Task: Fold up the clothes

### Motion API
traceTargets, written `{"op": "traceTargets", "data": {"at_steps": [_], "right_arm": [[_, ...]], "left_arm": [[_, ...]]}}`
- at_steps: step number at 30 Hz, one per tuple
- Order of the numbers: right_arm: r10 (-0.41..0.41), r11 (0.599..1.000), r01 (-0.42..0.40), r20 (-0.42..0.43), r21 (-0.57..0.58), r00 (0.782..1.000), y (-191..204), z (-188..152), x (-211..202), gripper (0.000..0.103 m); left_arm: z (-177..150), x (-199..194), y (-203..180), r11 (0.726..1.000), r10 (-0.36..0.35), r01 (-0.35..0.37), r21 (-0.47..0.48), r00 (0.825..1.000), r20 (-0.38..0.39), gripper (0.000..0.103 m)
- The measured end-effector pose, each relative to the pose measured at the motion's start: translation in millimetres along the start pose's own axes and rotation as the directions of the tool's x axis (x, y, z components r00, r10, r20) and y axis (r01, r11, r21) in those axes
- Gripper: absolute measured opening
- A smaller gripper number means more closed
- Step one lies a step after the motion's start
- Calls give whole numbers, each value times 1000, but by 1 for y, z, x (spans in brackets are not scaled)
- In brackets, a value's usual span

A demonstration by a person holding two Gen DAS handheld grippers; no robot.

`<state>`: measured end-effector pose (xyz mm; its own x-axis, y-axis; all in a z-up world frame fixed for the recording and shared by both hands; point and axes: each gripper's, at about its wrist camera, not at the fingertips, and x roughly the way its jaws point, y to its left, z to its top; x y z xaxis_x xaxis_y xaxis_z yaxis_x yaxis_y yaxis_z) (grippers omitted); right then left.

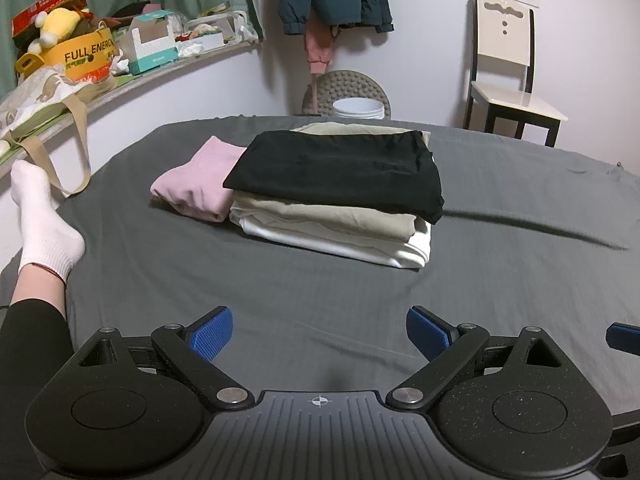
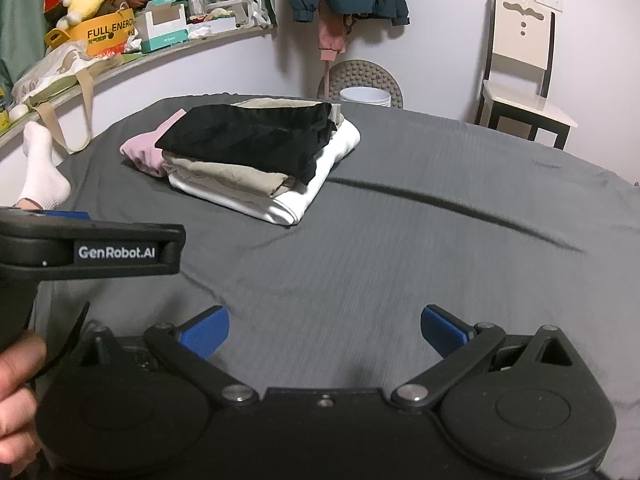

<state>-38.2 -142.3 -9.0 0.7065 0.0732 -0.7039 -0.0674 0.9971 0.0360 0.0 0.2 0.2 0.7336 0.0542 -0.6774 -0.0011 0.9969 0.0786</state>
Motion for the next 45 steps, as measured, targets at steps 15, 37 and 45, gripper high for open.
{"op": "traceTargets", "data": {"at_steps": [15,37,45], "right_arm": [[3,1000,-3,-3,5,1000,1,-1,2,103],[5,1000,-5,-9,9,1000,-1,0,1,103],[17,1000,-17,5,14,1000,-1,2,-6,103]], "left_arm": [[0,0,1,1000,5,-5,-4,1000,4,94],[2,-4,4,1000,0,0,4,1000,-1,94],[10,-18,1,1000,23,-23,13,1000,16,94]]}}
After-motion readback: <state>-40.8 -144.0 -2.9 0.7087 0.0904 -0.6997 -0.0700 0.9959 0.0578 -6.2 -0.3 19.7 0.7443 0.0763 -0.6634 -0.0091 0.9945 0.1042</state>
